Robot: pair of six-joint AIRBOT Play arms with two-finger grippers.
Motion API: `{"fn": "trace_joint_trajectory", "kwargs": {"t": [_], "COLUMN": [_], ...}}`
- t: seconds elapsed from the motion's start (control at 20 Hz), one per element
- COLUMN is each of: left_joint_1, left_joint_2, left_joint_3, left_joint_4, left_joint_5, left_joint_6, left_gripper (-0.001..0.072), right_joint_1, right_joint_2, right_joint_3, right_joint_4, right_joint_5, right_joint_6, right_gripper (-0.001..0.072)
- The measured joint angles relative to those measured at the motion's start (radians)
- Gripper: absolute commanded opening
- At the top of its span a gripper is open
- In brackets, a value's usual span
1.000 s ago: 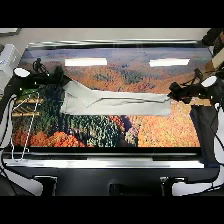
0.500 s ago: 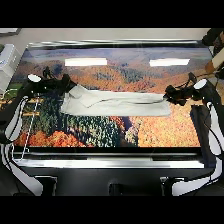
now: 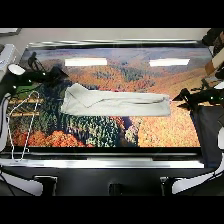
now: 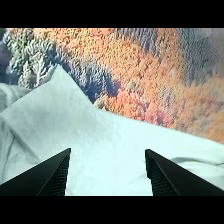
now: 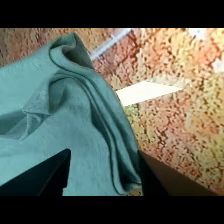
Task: Fold the clothes and pants, and hang the long-sleeved shirts on hangers.
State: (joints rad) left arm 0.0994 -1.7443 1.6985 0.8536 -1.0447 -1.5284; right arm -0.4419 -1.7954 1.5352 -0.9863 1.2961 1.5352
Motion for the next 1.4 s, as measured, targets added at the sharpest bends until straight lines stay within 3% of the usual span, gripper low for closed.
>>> {"fn": "trace_joint_trajectory", "kwargs": {"t": [0.3, 0.65, 0.75, 0.8, 0.9, 0.95, 1.0, 1.05, 1.1, 1.15, 1.2, 1.4], "left_joint_1": [-0.008, -0.01, -0.01, -0.01, -0.011, -0.011, -0.011, -0.011, -0.011, -0.012, -0.015, -0.079], "left_joint_2": [0.134, 0.164, 0.166, 0.167, 0.167, 0.167, 0.167, 0.167, 0.167, 0.167, 0.165, 0.126], "left_joint_3": [0.0, 0.0, 0.0, 0.0, 0.0, 0.0, 0.0, 0.0, 0.0, 0.0, 0.0, -0.027], "left_joint_4": [0.115, 0.138, 0.14, 0.14, 0.141, 0.141, 0.141, 0.141, 0.141, 0.137, 0.13, 0.114], "left_joint_5": [-0.066, -0.109, -0.115, -0.115, -0.116, -0.117, -0.117, -0.117, -0.118, -0.119, -0.119, -0.1], "left_joint_6": [0.004, 0.002, 0.001, 0.0, 0.0, 0.0, 0.0, 0.0, 0.0, -0.001, -0.005, -0.053], "left_gripper": [0.0533, 0.0532, 0.0532, 0.0532, 0.0532, 0.0532, 0.0532, 0.0515, 0.0415, 0.0162, 0.0017, 0.0018], "right_joint_1": [-0.026, -0.002, 0.023, 0.039, 0.076, 0.093, 0.109, 0.122, 0.132, 0.137, 0.141, 0.148], "right_joint_2": [-0.095, -0.157, -0.163, -0.165, -0.168, -0.168, -0.169, -0.166, -0.159, -0.149, -0.134, -0.035], "right_joint_3": [0.004, 0.006, 0.006, 0.006, 0.006, 0.006, 0.005, 0.004, 0.004, 0.004, 0.006, 0.065], "right_joint_4": [0.085, 0.182, 0.175, 0.165, 0.134, 0.117, 0.098, 0.094, 0.083, 0.082, 0.066, 0.059], "right_joint_5": [0.022, 0.003, -0.006, -0.006, -0.008, -0.008, -0.011, -0.009, -0.012, -0.013, -0.013, 0.068], "right_joint_6": [-0.147, -0.227, -0.235, -0.237, -0.235, -0.235, -0.234, -0.226, -0.226, -0.222, -0.209, -0.134], "right_gripper": [0.0597, 0.0568, 0.051, 0.0447, 0.0305, 0.0148, 0.0036, 0.0033, 0.0033, 0.0032, 0.0032, 0.0033]}}
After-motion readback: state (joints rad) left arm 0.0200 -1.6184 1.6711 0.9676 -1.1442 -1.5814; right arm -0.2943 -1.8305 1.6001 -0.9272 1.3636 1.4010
